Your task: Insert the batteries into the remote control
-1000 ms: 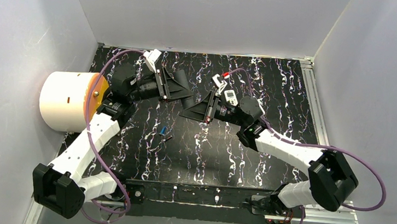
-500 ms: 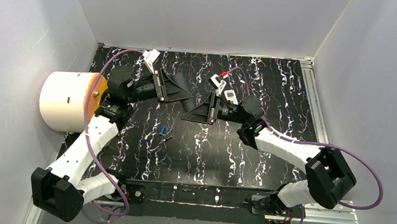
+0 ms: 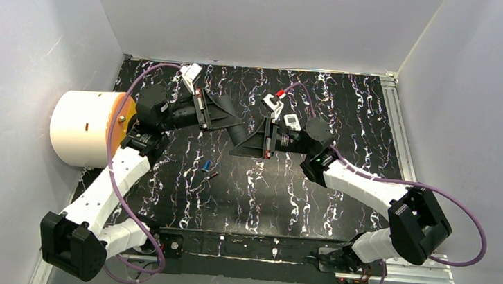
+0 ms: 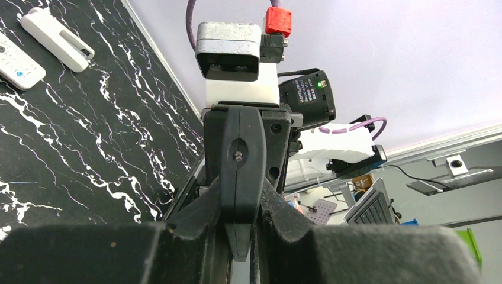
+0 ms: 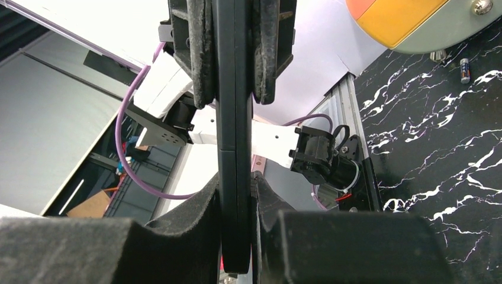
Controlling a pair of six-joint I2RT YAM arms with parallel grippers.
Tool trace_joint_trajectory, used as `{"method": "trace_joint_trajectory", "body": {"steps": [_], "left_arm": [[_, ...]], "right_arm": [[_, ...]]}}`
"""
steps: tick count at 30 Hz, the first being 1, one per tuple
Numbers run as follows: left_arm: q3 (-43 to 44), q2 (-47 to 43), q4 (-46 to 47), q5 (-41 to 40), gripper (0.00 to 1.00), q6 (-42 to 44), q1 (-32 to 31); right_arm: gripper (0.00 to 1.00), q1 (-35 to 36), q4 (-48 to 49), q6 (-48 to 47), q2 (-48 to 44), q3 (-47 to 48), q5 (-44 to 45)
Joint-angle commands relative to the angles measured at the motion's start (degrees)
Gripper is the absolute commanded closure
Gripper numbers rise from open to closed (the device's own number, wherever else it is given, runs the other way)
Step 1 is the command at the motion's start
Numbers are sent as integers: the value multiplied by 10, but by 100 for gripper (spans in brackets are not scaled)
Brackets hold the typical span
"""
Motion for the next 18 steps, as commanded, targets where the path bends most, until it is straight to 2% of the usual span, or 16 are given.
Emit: {"method": "trace_joint_trajectory", "body": {"steps": [1,4,6,8,14,18], "left_arm": [[3,-18,38,4,100,0,2],[0,-21,40,-5,100,1,2],[-3,-22,41,-15,100,-4,2],[-7,-25,43,-28,100,-11,2],[-33,-38,49,-78,100,-52,2],[-59,-46,70,-117,100,-94,2]], "right_arm": [[71,2,-32,-28,-9,19,-12],[50,2,-59,-55,-17,20,11],[31,2,-63,-65,-27,12,42],[24,3,-48,-70,-36,0,78],[24,6,17,-39,-68,-35,206],[31,16,32,-10,-65,-43,265]]}}
